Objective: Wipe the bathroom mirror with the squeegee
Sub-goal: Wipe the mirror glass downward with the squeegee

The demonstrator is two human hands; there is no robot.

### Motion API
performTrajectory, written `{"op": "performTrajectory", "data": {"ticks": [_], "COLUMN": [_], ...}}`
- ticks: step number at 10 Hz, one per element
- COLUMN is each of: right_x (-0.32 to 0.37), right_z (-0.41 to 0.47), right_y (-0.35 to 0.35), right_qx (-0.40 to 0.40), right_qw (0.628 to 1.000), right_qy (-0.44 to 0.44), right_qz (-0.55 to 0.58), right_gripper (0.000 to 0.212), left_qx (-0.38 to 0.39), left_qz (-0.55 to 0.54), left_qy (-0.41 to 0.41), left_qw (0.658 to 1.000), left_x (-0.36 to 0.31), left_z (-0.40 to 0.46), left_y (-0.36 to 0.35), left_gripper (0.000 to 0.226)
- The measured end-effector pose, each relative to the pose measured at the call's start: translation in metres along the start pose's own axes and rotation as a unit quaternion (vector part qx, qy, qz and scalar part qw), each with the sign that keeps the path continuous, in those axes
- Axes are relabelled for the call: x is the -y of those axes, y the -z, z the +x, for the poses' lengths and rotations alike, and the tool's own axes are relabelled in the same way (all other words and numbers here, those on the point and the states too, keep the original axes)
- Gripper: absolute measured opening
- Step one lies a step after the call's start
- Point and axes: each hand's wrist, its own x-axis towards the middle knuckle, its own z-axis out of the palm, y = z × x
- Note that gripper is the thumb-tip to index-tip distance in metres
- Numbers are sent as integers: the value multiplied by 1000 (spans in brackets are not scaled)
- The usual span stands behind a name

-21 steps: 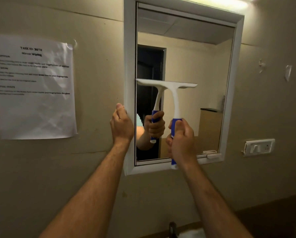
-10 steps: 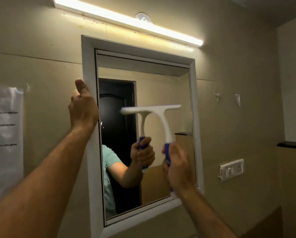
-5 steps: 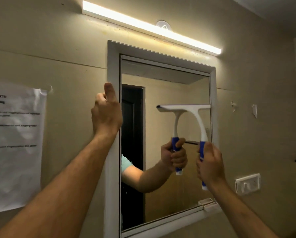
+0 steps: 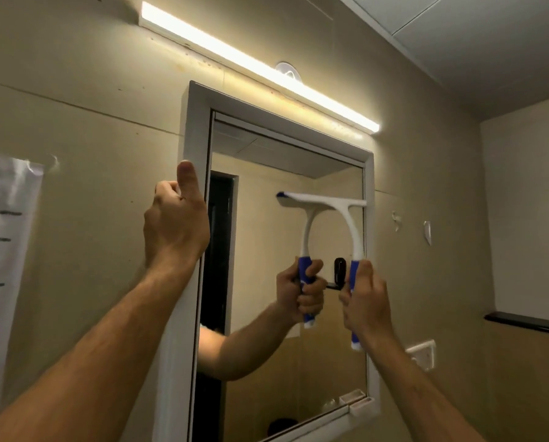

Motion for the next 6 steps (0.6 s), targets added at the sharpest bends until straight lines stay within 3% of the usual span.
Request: {"op": "performTrajectory", "data": {"ticks": [1,2,3,4,5,6], "right_x": [2,18,44,49,23,-2], "right_z": [-8,21,49,51,24,-9], "right_y": [6,5,-2,-2,3,6], "right_qx": [1,-54,-83,-78,-72,-75], "right_qw": [1000,995,991,991,993,994], "right_qy": [8,66,96,105,91,78], "right_qz": [-13,-58,-28,8,18,3], "right_gripper": [50,51,39,33,33,45], "left_qx": [21,-66,-111,-109,-134,-88], "left_qz": [-20,42,29,48,70,21], "left_qy": [-22,-67,-108,-110,-58,-12], "left_qw": [999,995,987,987,987,996], "left_x": [10,-15,-32,-42,-47,-62], "left_z": [-3,14,26,36,26,5], "left_y": [4,0,-10,-2,15,58], "left_gripper": [32,33,39,42,40,42]}}
